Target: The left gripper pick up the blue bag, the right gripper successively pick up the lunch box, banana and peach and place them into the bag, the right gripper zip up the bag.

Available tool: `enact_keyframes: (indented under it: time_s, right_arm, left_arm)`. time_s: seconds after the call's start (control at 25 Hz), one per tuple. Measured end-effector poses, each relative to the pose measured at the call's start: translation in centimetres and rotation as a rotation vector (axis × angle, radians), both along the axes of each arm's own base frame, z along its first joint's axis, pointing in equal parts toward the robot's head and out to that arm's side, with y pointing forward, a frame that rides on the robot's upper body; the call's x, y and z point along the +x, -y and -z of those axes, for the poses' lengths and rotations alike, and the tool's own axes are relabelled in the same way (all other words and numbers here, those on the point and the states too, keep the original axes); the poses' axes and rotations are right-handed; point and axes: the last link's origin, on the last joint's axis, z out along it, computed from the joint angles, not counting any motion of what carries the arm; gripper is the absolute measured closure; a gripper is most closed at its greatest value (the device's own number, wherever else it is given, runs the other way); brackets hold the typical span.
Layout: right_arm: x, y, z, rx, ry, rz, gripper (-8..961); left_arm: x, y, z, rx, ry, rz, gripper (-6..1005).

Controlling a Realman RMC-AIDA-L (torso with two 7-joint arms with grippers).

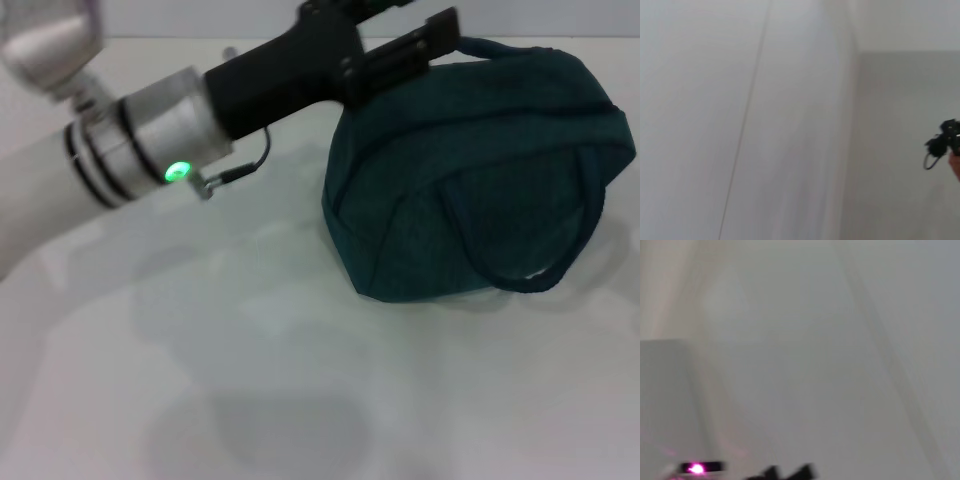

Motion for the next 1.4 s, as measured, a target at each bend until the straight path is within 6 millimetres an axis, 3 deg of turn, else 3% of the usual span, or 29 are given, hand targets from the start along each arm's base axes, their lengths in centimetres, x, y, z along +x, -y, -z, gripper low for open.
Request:
enact_keyframes:
  time_s: [0.2, 0.4, 0.56, 0.84, 1.4]
  right_arm:
    - [-3.0, 0.4, 0.7, -0.132, 0.042, -0.222, 320]
    - [-4.5, -0.9, 2.8, -0.198, 0.113, -0.274, 321]
    - [-5.5, -2.2, 4.5, -0.228, 0.166, -0.281, 321]
    - [-6.2, -3.8, 5.6, -0.213, 0.206, -0.244, 321]
    - [-5.7, -3.0, 5.9, -0.197, 0.22, -0.257, 321]
  left_arm:
    - [-3.1, 3.6, -0.5, 0.137, 0.019, 0.052, 269]
    - [-6.5, 7.0, -0.2, 0.263, -0.006, 0.012, 214]
    - [-8.1, 8.7, 0.0, 0.313, -0.039, -0.006, 215]
    - [-9.2, 9.7, 0.5, 0.323, -0.071, -0.045, 216]
    - [-9.5, 9.7, 0.2, 0.316, -0.089, -0.029, 219]
